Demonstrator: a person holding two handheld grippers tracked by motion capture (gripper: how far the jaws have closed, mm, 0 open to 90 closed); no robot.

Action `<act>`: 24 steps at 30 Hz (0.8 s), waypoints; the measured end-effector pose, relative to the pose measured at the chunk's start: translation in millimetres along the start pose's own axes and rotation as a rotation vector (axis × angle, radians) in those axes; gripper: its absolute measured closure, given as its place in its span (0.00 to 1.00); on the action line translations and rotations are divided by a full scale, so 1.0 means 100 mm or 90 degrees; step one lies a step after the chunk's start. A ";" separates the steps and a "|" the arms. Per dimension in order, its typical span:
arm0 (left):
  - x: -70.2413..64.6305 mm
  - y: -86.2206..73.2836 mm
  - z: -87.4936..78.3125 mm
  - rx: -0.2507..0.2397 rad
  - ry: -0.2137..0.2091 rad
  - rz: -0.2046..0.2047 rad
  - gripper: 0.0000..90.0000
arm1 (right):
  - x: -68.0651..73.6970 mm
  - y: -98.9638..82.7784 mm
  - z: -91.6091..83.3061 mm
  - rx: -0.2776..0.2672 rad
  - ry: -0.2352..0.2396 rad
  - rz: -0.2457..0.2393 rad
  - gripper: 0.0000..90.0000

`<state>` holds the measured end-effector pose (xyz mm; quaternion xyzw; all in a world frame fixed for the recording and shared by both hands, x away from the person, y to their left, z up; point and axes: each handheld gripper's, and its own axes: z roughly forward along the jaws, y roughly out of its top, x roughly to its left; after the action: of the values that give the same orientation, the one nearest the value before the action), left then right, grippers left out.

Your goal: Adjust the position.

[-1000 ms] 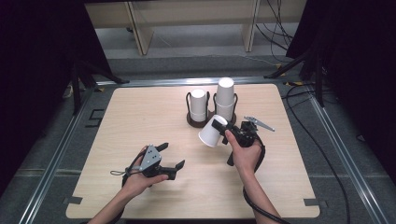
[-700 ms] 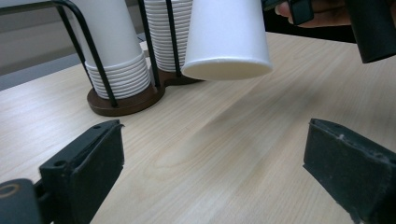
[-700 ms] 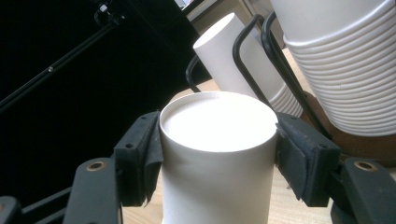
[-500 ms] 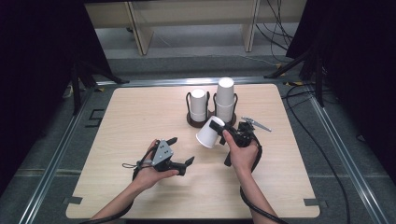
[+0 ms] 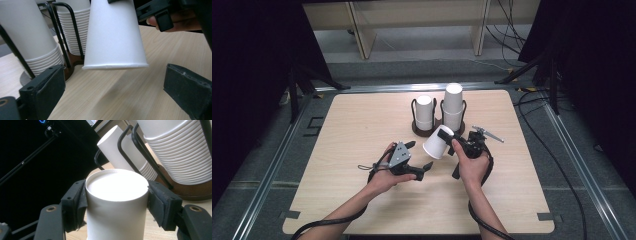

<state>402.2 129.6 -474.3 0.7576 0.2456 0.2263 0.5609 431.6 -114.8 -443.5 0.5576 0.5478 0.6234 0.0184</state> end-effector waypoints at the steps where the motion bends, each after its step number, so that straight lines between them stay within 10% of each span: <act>1: 0.00 0.00 0.05 0.003 0.000 -0.004 0.03 | -0.01 0.00 0.00 -0.002 0.003 0.002 0.39; 24: -0.04 0.00 0.34 -0.009 0.001 0.000 0.09 | 0.00 0.01 0.00 -0.002 0.009 0.023 0.40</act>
<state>420.2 102.1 -483.2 0.7535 0.2444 0.2282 0.5661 432.0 -115.1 -442.7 0.5628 0.5370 0.6283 0.0040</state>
